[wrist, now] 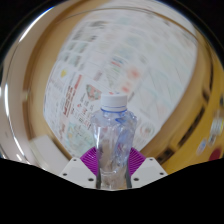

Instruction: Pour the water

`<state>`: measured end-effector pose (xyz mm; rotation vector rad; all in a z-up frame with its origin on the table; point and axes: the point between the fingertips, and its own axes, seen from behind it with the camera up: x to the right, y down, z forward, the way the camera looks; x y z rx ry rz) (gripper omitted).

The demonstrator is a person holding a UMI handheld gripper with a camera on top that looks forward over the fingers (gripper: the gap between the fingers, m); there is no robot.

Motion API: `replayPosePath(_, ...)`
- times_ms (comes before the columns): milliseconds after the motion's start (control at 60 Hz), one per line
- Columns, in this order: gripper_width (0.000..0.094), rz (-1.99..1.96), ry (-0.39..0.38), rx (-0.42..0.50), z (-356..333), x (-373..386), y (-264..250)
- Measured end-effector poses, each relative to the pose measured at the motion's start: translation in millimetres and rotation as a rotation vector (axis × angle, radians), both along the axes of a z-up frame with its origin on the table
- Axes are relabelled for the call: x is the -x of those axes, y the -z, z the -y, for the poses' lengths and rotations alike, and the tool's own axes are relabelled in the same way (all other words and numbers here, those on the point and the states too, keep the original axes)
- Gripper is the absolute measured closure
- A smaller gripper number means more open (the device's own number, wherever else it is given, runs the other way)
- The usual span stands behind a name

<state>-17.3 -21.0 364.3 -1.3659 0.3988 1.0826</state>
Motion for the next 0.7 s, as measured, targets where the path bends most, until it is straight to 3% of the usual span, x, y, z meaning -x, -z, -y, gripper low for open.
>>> replayPosePath(150,0.0603,0.435,0.267,-0.054,-0.8,-74.2,-8.7)
replayPosePath(283,0.0606,0.742,0.392,0.016,-8.1,-130.8,44.8)
replayPosePath(350,0.0604,0.862,0.403,0.067,-17.3,-149.1,92.7)
replayPosePath(500,0.0604,1.042,0.350,0.202,-23.3,-174.4,191.2)
replayPosePath(700,0.0599,1.065,0.284,0.304,-26.1,-181.9,266.9)
